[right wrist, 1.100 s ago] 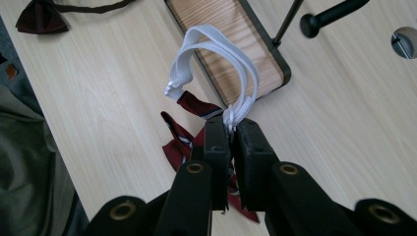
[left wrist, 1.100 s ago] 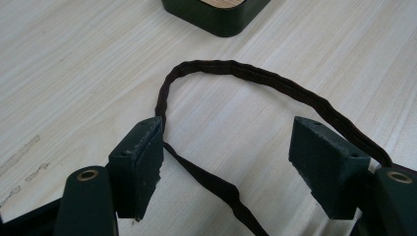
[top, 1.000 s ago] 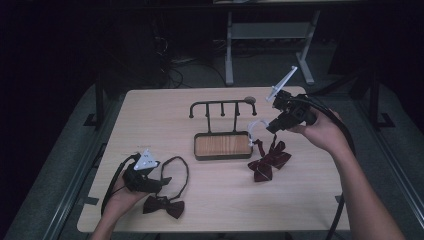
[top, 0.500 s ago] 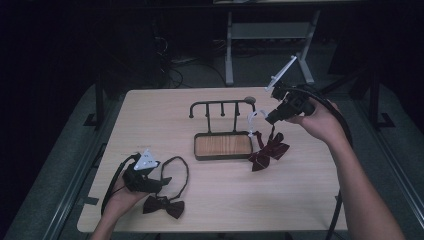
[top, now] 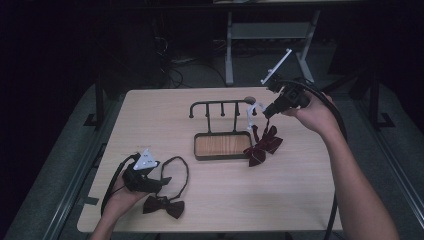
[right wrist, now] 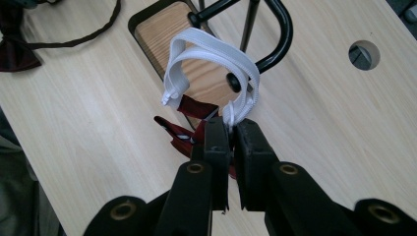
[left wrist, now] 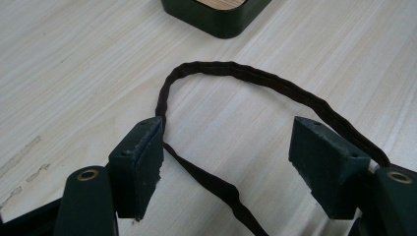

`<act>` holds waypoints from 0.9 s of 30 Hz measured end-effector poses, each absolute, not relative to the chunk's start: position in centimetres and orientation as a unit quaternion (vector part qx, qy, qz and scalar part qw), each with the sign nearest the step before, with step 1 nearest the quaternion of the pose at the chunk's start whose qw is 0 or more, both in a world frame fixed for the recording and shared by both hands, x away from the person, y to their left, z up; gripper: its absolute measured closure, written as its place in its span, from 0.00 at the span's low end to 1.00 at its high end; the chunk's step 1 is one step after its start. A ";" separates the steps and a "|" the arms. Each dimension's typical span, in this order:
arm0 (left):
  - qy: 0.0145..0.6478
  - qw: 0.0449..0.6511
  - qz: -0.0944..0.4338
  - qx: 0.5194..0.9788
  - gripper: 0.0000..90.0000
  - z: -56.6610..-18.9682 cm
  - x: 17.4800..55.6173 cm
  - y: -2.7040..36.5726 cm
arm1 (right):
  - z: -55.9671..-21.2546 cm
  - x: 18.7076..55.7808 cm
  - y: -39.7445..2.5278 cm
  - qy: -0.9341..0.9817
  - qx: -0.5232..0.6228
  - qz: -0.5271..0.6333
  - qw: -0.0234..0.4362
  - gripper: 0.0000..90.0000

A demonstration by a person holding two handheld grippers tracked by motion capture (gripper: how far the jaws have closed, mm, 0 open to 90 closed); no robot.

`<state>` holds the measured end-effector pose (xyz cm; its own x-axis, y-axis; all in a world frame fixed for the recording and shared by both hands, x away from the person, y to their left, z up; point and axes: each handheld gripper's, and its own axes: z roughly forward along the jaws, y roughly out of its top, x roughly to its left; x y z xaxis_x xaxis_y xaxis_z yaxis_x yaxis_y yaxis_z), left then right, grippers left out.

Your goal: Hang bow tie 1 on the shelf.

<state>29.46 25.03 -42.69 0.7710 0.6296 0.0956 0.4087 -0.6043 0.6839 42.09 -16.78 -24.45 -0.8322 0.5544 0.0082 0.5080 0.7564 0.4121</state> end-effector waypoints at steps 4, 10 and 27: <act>0.294 0.332 0.166 0.881 0.33 -42.7 29.5 25.0 | -24.6 42.9 -16.7 0.933 0.293 0.202 0.055 0.94; 0.294 0.333 0.165 0.880 0.33 -42.7 29.5 25.0 | -25.0 44.0 -16.4 0.930 0.304 0.198 0.054 0.94; 0.293 0.334 0.165 0.880 0.33 -42.7 29.5 25.0 | -26.6 45.4 -17.2 0.922 0.332 0.193 0.049 0.89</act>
